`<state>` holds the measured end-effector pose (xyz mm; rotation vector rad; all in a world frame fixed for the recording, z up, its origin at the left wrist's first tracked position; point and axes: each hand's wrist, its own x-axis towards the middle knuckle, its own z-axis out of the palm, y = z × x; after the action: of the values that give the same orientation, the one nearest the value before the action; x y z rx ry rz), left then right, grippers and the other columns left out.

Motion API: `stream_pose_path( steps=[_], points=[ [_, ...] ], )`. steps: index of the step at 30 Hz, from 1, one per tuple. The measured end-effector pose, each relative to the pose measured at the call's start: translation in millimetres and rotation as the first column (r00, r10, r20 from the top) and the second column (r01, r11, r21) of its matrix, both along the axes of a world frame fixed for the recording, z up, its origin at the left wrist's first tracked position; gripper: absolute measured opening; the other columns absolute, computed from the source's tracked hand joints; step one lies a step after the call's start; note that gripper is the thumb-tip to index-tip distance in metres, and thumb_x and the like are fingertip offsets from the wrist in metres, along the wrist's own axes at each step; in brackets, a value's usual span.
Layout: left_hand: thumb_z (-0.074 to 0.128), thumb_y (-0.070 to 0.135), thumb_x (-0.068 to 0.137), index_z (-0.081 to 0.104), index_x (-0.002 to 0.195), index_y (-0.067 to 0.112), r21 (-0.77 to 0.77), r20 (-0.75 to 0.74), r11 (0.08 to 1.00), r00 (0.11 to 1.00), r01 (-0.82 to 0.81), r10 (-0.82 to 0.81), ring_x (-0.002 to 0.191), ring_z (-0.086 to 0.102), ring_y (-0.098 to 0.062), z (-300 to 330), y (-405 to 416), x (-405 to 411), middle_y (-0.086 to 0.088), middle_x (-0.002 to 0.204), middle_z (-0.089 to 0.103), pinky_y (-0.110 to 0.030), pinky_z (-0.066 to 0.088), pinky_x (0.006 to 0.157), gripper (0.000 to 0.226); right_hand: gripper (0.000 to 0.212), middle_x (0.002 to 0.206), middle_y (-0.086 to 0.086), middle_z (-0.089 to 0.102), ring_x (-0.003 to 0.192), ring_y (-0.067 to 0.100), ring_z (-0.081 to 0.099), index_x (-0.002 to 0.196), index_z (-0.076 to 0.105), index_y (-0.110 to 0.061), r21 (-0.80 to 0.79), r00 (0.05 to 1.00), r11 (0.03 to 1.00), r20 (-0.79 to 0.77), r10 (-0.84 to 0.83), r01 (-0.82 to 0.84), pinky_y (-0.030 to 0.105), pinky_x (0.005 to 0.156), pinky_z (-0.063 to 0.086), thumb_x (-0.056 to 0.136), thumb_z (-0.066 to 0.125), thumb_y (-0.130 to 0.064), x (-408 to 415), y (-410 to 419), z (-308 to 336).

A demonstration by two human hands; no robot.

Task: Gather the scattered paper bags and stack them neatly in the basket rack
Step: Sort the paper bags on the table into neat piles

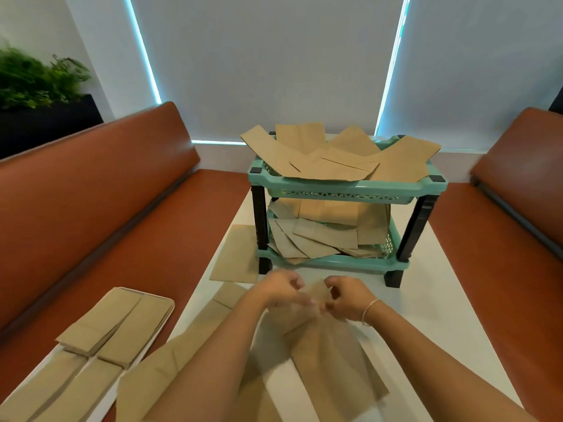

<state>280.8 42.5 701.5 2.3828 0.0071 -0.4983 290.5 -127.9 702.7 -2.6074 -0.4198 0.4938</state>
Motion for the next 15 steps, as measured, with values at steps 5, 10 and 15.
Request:
stream_pose_path(
  steps=[5,10,15],
  points=[
    [0.066,0.022,0.081,0.060,0.093,0.017,0.246,-0.091,0.964,0.988,-0.100,0.126,0.095,0.058,-0.016,1,67,14,-0.005,0.101,0.061,-0.028,0.051,0.085,0.015,0.026,0.065,-0.007,0.045,0.060,0.006,0.040,0.062,0.044,-0.021,-0.044,0.997,0.999,0.081,0.017,-0.013,0.012,0.047,0.027,0.082,0.058,-0.012,4,3,4],
    [0.063,0.033,0.087,0.051,0.120,0.013,0.355,0.043,0.852,0.917,-0.385,0.396,0.122,0.039,-0.027,-21,101,21,-0.010,0.126,0.047,-0.039,0.039,0.099,0.041,0.014,0.074,0.000,0.051,0.072,0.016,0.045,0.070,0.051,-0.017,-0.050,0.994,0.999,0.109,0.008,-0.002,0.013,0.050,0.029,0.080,0.059,-0.014,8,-1,2],
    [0.058,0.046,0.087,0.053,0.116,0.014,0.317,0.025,0.840,0.889,-0.440,0.457,0.124,0.034,-0.030,-44,105,33,-0.013,0.132,0.042,-0.043,0.037,0.101,0.043,0.021,0.067,-0.005,0.046,0.070,0.016,0.043,0.064,0.045,-0.019,-0.086,0.995,0.996,0.091,-0.026,0.034,0.016,0.051,0.030,0.080,0.058,-0.014,9,-8,-4]
  ],
)
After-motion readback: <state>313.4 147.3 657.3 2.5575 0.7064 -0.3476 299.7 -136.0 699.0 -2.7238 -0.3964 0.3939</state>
